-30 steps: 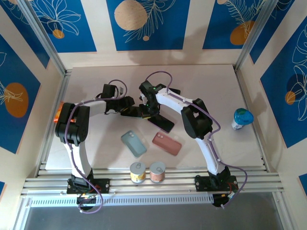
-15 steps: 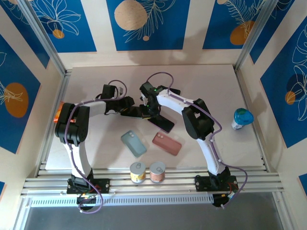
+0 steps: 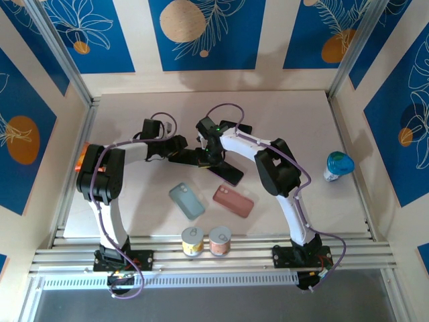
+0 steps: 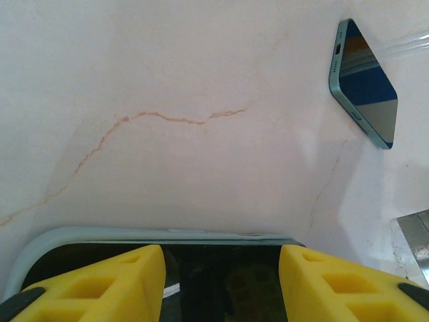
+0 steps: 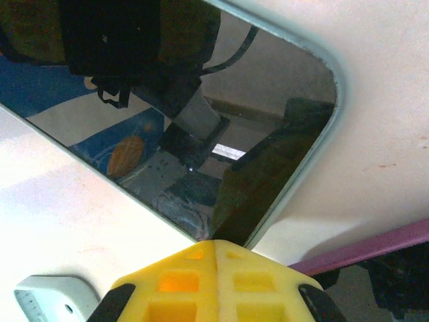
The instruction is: Put the phone into the phone case
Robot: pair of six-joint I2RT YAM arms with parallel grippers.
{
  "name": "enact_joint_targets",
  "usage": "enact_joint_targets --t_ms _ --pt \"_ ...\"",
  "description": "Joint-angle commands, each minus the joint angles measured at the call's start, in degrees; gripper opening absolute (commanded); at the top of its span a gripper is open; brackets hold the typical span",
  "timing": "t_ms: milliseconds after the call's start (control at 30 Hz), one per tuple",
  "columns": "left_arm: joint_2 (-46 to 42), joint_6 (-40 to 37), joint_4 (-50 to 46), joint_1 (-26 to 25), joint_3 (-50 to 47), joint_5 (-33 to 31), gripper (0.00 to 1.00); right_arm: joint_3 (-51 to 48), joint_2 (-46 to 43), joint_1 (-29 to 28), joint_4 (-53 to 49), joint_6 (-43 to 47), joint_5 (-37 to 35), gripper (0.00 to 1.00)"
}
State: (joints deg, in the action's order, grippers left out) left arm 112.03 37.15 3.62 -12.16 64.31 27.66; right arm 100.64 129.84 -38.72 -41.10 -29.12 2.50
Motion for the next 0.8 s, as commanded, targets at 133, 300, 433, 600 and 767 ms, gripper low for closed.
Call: enact_joint_targets --t_ms 133,300,433,600,767 --pt "4.6 -0.8 -12.7 0.7 4.5 -2.7 0.51 0.7 3.1 0.0 -7.0 -3.2 8.9 0.00" --pt "3.4 -1.0 -15.7 0.7 11.2 -2.9 0.51 9.3 -1.9 4.1 -7.5 -2.8 9.0 0.00" --pt "2.0 -0.6 -16.4 0.8 14.2 -2.1 0.51 14.1 -2.4 6.6 -9.7 -1.1 8.1 0.00" --pt "0.0 0.0 -16.6 0.7 14.2 -1.6 0.51 16.3 -0.5 7.4 -11.5 1.3 6.3 0.00" --pt "-2.0 0.1 -16.2 0.8 10.5 -1.4 0.51 18.2 3.3 7.0 -12.8 2.7 4.7 0.00"
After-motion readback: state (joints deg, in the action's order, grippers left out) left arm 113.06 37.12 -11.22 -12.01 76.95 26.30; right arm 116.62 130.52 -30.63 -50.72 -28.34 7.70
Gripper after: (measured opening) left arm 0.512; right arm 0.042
